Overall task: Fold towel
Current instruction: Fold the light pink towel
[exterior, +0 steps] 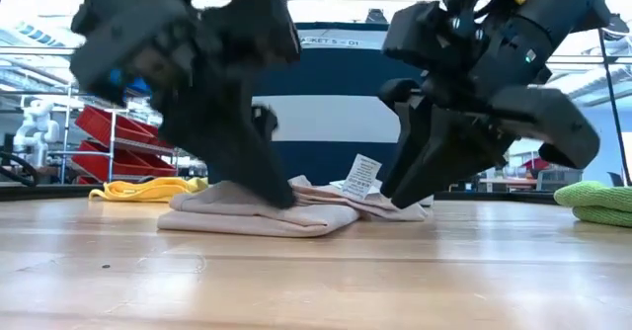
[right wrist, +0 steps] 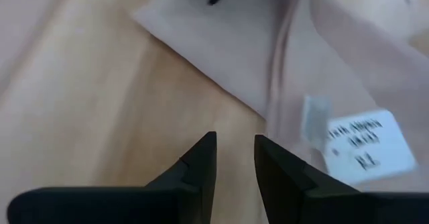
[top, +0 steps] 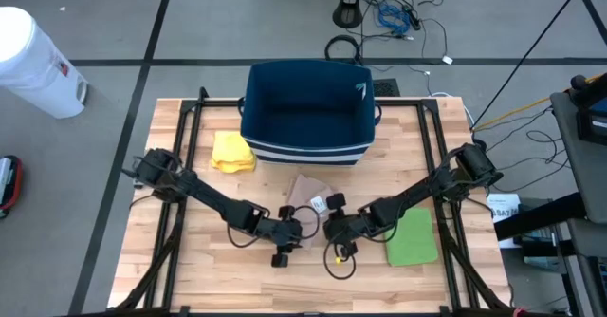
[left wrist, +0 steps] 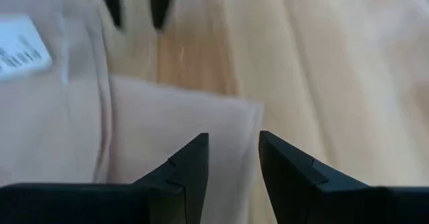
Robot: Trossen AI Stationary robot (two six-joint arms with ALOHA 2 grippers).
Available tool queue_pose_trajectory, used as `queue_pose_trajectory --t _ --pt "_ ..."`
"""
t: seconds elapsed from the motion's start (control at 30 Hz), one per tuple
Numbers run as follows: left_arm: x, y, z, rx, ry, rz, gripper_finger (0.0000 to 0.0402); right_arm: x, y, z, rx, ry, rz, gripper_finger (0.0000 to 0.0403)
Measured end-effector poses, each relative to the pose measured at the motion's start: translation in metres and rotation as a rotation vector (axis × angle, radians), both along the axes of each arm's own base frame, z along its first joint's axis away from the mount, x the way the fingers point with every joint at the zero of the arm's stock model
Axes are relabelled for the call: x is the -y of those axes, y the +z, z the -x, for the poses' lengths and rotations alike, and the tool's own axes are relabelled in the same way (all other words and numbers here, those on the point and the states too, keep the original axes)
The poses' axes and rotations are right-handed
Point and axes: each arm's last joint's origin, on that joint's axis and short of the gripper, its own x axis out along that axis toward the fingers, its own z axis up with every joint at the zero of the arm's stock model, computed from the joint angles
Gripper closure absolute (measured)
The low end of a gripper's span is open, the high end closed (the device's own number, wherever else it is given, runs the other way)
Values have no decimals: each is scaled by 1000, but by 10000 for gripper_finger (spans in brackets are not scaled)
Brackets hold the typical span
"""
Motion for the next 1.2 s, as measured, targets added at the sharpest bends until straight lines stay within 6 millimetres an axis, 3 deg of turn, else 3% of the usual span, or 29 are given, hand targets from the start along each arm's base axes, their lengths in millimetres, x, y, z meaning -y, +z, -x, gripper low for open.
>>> queue_pose_trajectory --t 0.2,0.43,0.9,1.03,1.2 --pt "-2 -15 -4 -29 5 3 264 8 -2 0 -24 -13 66 314" --pt "-2 -16 -4 -31 6 3 264 23 -2 -5 -33 -22 94 310" --pt "-2 -16 -4 -34 17 16 264 37 -13 -11 -87 -29 2 245" --pt "-2 -16 -4 -35 17 16 264 38 -14 -12 -92 -22 8 285" --pt "-2 -16 -4 -39 7 26 264 40 -16 -11 -97 -6 68 385"
